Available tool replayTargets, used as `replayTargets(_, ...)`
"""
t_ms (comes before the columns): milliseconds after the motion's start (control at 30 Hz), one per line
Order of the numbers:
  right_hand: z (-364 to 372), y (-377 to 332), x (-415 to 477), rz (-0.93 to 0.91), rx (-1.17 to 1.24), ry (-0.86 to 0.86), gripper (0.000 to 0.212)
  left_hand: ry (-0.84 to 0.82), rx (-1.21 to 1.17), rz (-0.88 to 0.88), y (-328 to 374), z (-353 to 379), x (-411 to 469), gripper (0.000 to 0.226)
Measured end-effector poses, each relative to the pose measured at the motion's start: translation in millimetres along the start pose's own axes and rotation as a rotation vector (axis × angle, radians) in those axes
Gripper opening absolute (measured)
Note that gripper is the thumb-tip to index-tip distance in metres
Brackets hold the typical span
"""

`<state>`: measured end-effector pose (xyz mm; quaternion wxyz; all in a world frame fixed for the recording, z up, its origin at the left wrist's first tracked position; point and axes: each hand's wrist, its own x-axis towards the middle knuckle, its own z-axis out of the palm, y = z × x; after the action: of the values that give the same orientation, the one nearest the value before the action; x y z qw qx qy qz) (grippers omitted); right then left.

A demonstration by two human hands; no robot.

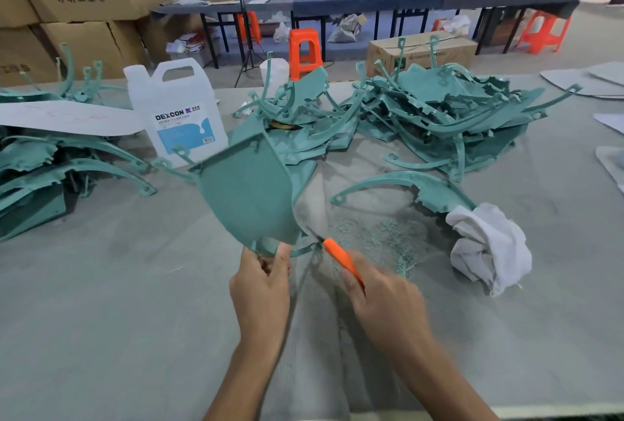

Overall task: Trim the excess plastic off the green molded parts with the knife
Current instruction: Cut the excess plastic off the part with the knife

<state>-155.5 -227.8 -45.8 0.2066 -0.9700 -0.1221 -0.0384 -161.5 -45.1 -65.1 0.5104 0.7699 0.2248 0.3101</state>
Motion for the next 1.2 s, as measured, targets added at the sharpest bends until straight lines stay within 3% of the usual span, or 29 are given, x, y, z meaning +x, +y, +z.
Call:
replayTargets(233, 2, 3, 0, -0.057, -0.023, -0.020, 0.045, -0.006, 0.058, 0.028, 6, 1, 1, 0.042)
replayTargets(433, 9, -2, -4, -0.065, 0.001, -0.024, 0.047, -0.012, 0.047, -0.004, 4, -2, -2, 0.027)
replayTargets(600, 7, -1, 1, 0.010, 0.067, 0.033, 0.043, -0.017, 0.038, -0.029, 2, -3, -3, 0.023)
replayTargets(800, 4, 4, 5, 0.097, 0.165, -0.038, 0.033, -0.020, 0.020, -0.061, 1, -4, -3, 0.023)
replayTargets(1200, 3, 5, 10, 0.118, 0.191, -0.053, 0.032, -0.020, 0.015, -0.065, 0, -4, -7, 0.020)
